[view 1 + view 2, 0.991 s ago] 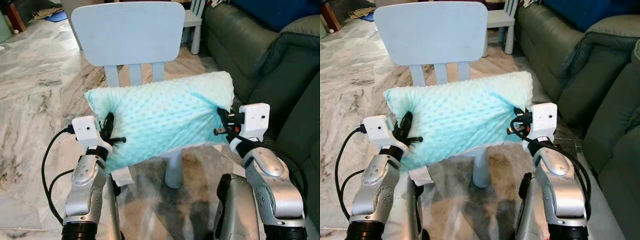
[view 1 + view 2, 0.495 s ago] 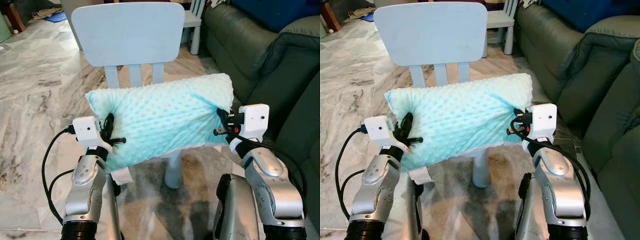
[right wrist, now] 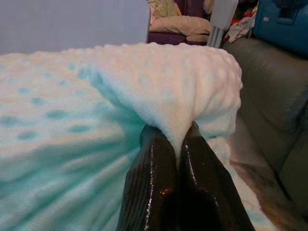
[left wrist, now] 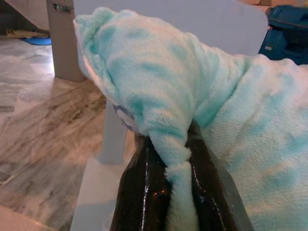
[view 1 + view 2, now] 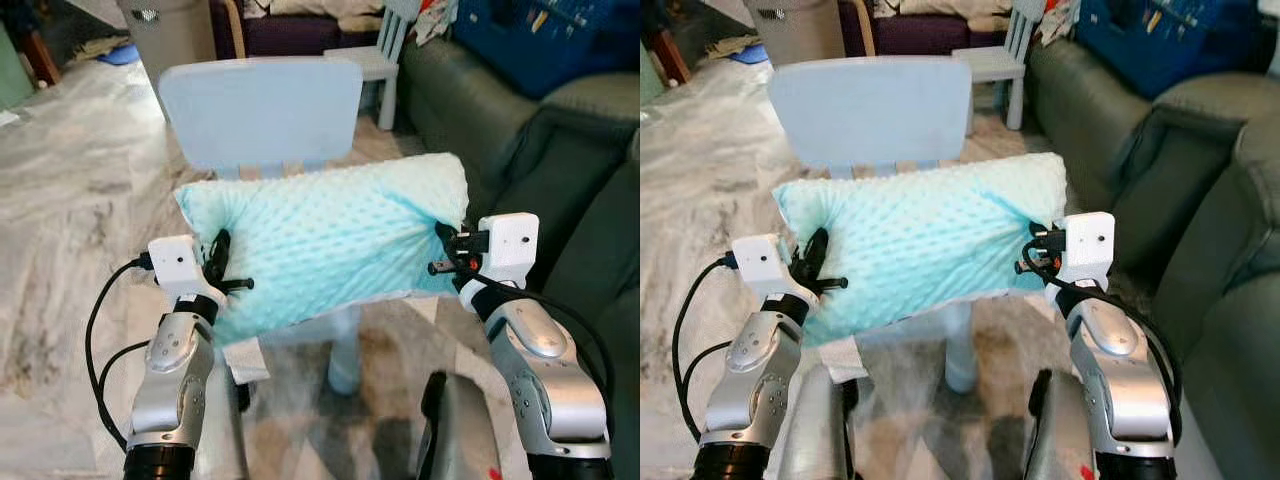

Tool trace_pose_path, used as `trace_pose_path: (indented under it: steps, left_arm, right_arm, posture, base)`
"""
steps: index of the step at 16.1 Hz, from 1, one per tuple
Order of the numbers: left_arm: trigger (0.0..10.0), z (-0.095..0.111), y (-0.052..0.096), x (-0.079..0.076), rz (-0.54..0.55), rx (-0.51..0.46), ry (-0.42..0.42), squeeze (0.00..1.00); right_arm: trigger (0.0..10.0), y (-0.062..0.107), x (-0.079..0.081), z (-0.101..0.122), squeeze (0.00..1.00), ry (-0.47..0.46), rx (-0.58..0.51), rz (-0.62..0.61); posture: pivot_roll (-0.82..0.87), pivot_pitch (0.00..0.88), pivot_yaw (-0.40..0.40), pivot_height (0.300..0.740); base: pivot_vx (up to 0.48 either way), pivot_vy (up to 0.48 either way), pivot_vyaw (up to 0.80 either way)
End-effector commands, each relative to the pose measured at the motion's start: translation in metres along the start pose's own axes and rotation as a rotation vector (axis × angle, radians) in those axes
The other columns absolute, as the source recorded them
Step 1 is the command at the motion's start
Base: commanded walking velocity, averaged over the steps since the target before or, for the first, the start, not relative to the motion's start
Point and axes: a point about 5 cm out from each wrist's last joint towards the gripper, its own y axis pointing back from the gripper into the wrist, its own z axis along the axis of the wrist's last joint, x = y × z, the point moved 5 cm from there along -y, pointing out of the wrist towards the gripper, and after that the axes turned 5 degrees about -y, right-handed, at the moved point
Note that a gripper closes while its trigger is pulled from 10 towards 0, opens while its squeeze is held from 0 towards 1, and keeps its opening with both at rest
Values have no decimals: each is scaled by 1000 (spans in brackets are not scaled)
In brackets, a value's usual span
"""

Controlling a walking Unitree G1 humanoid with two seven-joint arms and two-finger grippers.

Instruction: Move the pillow to the sofa

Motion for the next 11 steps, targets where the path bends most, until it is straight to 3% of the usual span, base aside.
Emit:
trace_pose_path:
  steps: [1, 11]
  left_arm:
    - [10000, 3, -1, 2, 2, -5, -17, 0]
    - [10000, 5, -5, -2, -18, -9, -29, 0]
  right_arm:
    - [10000, 1, -1, 8, 0, -7, -26, -6]
    - [10000, 0, 0, 8, 0, -15, -32, -9]
  posture:
    - [-141, 0, 8, 518]
    - [-146, 0, 21, 619]
  base:
    - [0, 0, 0]
    - [0, 0, 0]
